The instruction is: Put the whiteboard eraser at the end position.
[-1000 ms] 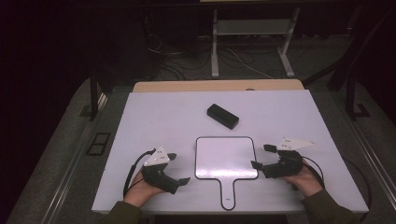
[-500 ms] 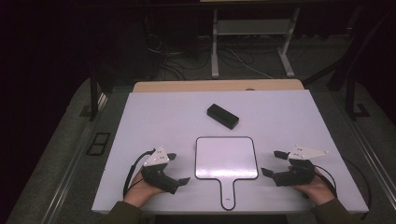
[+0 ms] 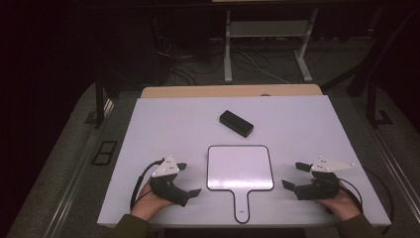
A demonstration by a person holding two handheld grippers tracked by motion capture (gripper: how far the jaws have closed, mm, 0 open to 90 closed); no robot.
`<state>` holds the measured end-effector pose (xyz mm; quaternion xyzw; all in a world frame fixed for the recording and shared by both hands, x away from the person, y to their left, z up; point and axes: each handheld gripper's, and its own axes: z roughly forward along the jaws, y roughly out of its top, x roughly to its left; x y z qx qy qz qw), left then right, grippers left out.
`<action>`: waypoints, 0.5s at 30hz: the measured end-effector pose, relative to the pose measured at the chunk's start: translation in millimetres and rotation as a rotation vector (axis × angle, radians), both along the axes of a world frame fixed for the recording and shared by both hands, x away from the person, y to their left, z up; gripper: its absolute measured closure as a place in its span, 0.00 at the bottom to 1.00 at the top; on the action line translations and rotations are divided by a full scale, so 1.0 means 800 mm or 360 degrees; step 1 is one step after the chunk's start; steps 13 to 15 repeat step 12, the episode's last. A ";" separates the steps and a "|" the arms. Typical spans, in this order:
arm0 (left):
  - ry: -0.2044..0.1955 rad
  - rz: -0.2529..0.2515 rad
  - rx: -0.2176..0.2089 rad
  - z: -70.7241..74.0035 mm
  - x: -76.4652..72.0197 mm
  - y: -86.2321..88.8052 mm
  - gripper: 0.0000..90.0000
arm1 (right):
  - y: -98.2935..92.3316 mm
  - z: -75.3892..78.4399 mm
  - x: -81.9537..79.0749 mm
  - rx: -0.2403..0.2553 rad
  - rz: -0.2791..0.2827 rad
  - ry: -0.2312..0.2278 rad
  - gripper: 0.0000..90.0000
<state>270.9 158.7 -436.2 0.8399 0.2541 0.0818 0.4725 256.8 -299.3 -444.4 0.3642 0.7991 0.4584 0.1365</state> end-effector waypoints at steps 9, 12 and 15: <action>0.0003 0.0009 0.0002 0.000 0.001 0.000 0.00 | -0.001 0.000 0.001 -0.0004 -0.0012 -0.0009 0.14; 0.0003 0.0013 0.0000 0.001 0.002 0.000 0.00 | -0.002 0.000 0.002 0.0007 -0.0012 -0.0014 0.14; 0.0003 0.0013 0.0000 0.001 0.002 0.000 0.00 | -0.002 0.000 0.002 0.0007 -0.0012 -0.0014 0.14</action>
